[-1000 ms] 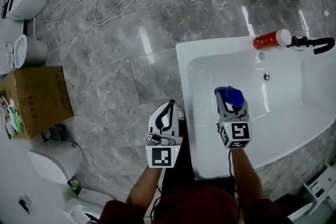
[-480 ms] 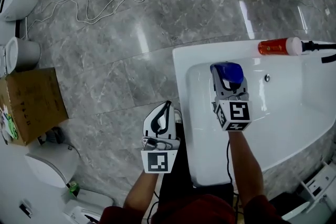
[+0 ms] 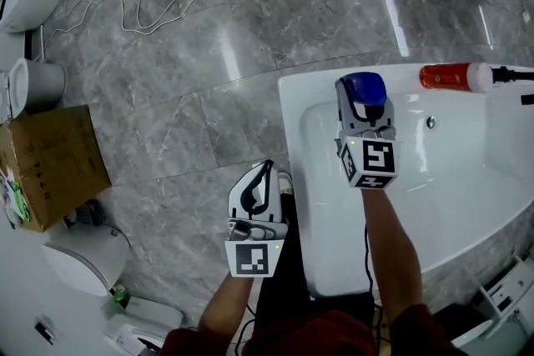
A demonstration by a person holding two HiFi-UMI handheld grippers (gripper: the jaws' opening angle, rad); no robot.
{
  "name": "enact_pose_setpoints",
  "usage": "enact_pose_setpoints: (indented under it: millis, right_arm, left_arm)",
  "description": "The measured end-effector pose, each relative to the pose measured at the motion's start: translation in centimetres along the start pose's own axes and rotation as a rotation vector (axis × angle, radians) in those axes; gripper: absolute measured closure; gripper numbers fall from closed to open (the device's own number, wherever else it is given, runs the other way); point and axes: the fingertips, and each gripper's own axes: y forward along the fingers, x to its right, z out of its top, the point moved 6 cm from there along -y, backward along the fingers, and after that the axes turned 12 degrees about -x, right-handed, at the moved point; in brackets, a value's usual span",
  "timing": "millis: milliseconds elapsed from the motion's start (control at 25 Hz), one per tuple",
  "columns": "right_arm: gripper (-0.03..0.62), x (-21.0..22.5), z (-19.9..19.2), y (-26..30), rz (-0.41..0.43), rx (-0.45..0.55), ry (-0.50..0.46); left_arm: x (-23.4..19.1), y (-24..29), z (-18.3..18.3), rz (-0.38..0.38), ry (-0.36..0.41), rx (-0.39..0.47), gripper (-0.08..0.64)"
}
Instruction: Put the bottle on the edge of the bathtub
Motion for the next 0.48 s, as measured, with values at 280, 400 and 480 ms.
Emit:
enact_pose_setpoints:
  millis: [280, 400, 480]
  right_arm:
    - [0.434, -0.19, -0.10, 0.38, -0.015, 0.015, 0.003]
    - [0.402, -0.04, -0.12, 0.61, -0.002, -0.003, 0.026]
    - [0.368, 0.17, -0.09, 0.75, 0.009, -0.017, 0.039]
  left_arm:
    - [0.34, 0.09, 0.36, -0.010, -0.008, 0.023, 0.555]
    - [0.65, 0.12, 0.42, -0.016, -0.002, 0.018, 0.555]
    - [0.89, 0.22, 0.54, -0.024, 0.006, 0.016, 0.555]
